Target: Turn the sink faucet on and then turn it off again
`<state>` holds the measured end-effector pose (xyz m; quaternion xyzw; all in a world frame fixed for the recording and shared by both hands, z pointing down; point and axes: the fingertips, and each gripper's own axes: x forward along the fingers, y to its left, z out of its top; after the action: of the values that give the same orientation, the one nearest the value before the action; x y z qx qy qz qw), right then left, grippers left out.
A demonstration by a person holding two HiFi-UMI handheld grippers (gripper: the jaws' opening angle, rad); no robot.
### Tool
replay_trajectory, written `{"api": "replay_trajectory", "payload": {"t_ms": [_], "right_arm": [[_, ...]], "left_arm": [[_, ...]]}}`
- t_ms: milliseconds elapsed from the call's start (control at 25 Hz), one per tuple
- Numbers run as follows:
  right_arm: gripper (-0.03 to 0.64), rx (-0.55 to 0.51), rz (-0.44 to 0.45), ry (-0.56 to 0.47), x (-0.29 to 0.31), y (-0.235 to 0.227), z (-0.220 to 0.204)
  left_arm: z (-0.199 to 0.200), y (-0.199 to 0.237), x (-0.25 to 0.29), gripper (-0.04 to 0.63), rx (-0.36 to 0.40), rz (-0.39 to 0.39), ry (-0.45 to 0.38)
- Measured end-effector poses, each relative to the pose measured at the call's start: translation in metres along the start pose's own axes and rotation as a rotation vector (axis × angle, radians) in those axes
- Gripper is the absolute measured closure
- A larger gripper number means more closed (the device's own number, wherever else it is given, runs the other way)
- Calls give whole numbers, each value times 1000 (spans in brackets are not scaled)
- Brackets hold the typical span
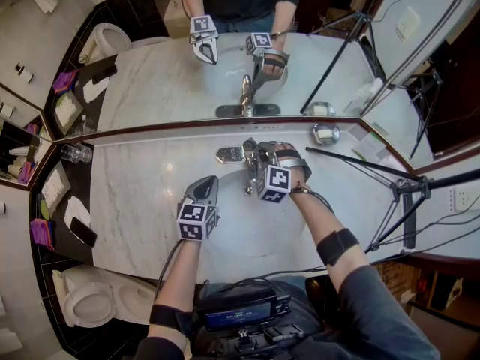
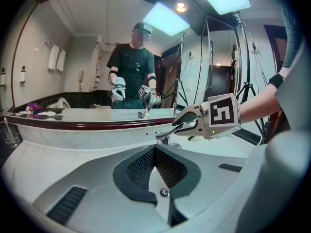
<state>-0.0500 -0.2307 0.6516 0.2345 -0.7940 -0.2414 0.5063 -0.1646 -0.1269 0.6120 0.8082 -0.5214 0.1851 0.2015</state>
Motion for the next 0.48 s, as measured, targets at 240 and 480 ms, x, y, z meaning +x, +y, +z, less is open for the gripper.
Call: {"api": "replay_trajectory", "payload": {"t_ms": [240,480], "right_arm": [[491,54,19,3,3,1,-1],[486,60,42,52,5,4,-8]], "left_arm": [[1,0,-1,594,-1,4,-2],[1,1,-4,594,2,13,-4]]}}
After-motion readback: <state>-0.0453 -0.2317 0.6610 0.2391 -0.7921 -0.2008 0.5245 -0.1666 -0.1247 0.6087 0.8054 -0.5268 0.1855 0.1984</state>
